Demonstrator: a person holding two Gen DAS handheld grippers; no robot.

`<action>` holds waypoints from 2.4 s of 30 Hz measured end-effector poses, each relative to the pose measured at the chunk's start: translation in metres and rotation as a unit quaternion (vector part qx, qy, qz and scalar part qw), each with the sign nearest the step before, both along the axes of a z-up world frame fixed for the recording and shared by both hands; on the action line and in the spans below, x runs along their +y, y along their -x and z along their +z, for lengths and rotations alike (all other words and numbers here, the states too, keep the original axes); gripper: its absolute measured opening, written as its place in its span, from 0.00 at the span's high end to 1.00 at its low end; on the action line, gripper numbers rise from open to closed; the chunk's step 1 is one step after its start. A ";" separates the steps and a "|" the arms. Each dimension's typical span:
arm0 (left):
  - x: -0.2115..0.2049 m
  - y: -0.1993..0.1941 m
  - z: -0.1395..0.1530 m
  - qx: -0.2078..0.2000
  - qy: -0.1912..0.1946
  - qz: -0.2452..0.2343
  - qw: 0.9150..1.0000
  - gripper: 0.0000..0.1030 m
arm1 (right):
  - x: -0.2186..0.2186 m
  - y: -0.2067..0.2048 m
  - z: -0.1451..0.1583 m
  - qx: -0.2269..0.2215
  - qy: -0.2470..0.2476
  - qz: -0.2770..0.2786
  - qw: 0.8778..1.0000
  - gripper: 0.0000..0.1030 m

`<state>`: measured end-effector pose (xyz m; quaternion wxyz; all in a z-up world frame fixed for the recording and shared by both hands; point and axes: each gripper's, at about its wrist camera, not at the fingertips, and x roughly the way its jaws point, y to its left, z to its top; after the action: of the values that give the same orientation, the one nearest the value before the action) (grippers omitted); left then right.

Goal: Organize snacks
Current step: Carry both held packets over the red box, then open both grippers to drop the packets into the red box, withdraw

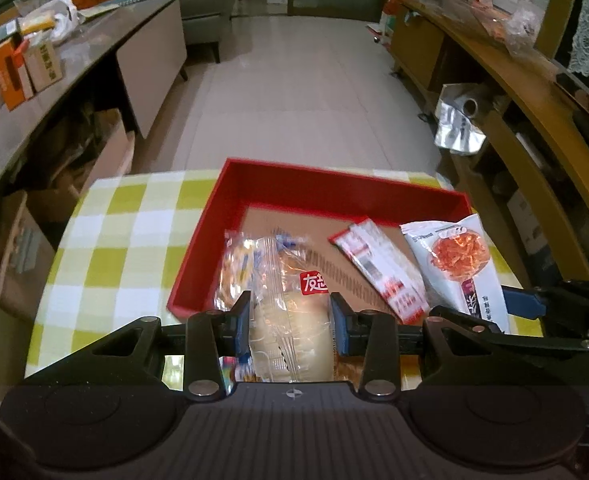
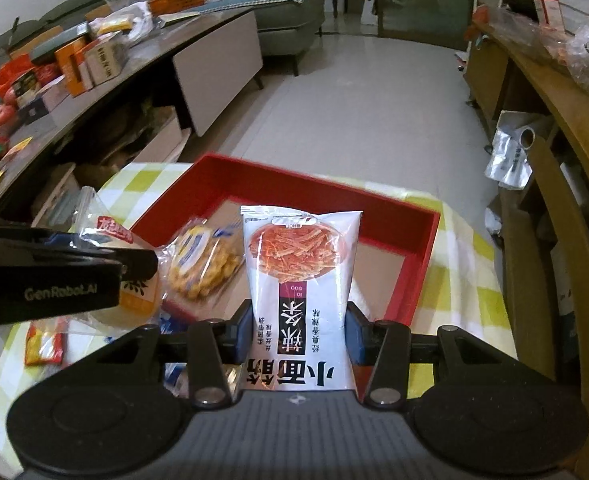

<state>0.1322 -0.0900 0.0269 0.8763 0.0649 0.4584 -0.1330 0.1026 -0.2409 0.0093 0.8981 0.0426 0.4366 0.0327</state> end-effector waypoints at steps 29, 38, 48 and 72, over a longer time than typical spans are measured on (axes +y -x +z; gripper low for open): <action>-0.037 -0.082 -0.047 0.011 -0.048 0.024 0.999 0.51 | -0.001 -0.089 -0.058 0.035 0.023 -0.019 0.999 0.45; -0.039 -0.082 -0.041 -0.001 -0.040 0.038 0.999 0.30 | -0.012 -0.086 -0.054 0.025 0.025 -0.040 0.999 0.39; -0.038 -0.080 -0.036 -0.009 -0.042 0.043 0.998 0.26 | -0.012 -0.083 -0.045 0.013 0.036 -0.043 0.998 0.33; 0.018 -0.030 -0.026 -0.005 -0.081 0.058 0.995 0.23 | 0.031 -0.034 -0.029 0.028 0.065 0.004 0.997 0.33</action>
<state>0.1626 -0.0719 0.0012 0.8769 0.1093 0.4659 -0.0444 0.1365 -0.2094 -0.0199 0.8861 -0.0165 0.4631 0.0068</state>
